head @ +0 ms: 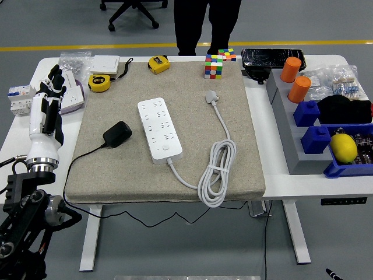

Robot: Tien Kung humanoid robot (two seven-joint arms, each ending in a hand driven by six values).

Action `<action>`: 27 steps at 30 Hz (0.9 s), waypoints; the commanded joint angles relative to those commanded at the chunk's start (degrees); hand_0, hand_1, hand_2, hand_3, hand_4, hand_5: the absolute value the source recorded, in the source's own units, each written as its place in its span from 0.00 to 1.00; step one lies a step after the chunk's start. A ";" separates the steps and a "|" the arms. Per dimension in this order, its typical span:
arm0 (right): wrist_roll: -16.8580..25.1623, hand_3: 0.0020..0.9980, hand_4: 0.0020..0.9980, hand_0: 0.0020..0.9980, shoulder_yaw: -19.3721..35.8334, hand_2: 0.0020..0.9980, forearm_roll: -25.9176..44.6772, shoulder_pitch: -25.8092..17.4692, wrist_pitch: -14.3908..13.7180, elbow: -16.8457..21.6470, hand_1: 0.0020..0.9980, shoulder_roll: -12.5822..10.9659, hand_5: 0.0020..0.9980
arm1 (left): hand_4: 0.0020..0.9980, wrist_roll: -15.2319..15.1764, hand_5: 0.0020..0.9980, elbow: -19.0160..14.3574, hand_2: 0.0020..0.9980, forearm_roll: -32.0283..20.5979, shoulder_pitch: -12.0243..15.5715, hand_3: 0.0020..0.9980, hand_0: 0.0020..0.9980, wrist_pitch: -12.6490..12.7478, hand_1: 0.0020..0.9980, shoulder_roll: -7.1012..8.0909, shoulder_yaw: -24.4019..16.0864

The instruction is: Pick up the plug,place it near the board,insert it into the board,press the button

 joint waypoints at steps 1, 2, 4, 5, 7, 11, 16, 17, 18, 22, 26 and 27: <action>0.07 0.81 1.00 0.86 -0.21 0.78 0.30 0.14 0.01 0.00 0.81 -0.07 0.94 | 1.00 0.12 1.00 -0.07 0.87 -2.14 0.46 0.86 0.87 -0.39 0.91 0.04 -0.30; 0.12 0.81 1.00 0.86 -0.38 0.78 0.64 0.21 0.02 0.00 0.81 -0.10 0.94 | 1.00 0.23 1.00 -0.07 0.87 -3.01 0.82 0.86 0.87 -0.59 0.91 0.07 -0.50; 0.23 0.81 1.00 0.86 -0.47 0.78 1.15 0.27 -0.02 0.00 0.81 -0.11 0.94 | 1.00 0.66 1.00 -0.05 0.87 -2.87 1.34 0.86 0.87 -0.97 0.91 0.06 -0.84; 0.31 0.81 1.00 0.86 -0.55 0.78 1.60 0.29 -0.05 0.00 0.81 -0.11 0.94 | 1.00 1.11 1.00 -0.02 0.87 -2.06 1.61 0.86 0.87 -1.14 0.91 0.02 -1.04; 0.48 0.80 1.00 0.87 -0.74 0.78 2.49 0.25 -0.14 0.00 0.81 -0.05 1.00 | 1.00 1.99 1.00 0.14 0.84 -0.26 1.92 0.83 0.86 -1.33 0.90 -0.01 -1.23; 0.88 0.80 1.00 0.87 -1.20 0.78 4.17 -0.05 -0.80 0.00 0.81 0.26 1.00 | 1.00 4.61 1.00 0.83 0.84 4.56 2.38 0.83 0.86 -1.71 0.90 0.07 -1.18; 0.35 0.80 1.00 0.87 -2.07 0.77 4.33 -0.36 -1.04 0.00 0.80 0.65 1.00 | 1.00 8.35 1.00 2.26 0.84 10.47 2.81 0.82 0.85 -1.86 0.89 -0.10 -0.84; -0.02 0.80 1.00 0.87 -2.36 0.77 4.04 -0.42 -0.92 0.00 0.80 0.73 1.00 | 1.00 9.11 1.00 2.61 0.84 11.70 2.89 0.82 0.85 -1.95 0.89 -0.06 -0.71; -0.33 0.80 1.00 0.87 -2.64 0.77 3.73 -0.51 -0.77 0.00 0.80 0.82 1.00 | 1.00 9.82 1.00 2.98 0.84 12.64 3.04 0.82 0.85 -2.10 0.89 -0.01 -0.48; -0.81 0.79 1.00 0.87 -2.52 0.77 2.70 -0.80 -0.74 0.00 0.80 1.26 1.00 | 1.00 11.72 0.95 3.58 0.83 15.29 3.82 0.81 0.85 -2.25 0.88 0.04 -0.06; -0.91 0.79 1.00 0.85 -2.35 0.77 2.35 -0.96 -0.75 0.00 0.79 1.59 1.00 | 1.00 12.98 0.86 3.92 0.81 17.10 4.23 0.81 0.84 -2.69 0.86 0.16 0.21; -0.88 0.79 1.00 0.85 -2.44 0.77 2.43 -0.98 -0.74 0.00 0.79 1.65 1.00 | 1.00 13.29 0.86 3.95 0.81 17.71 4.25 0.81 0.84 -2.73 0.86 0.19 0.26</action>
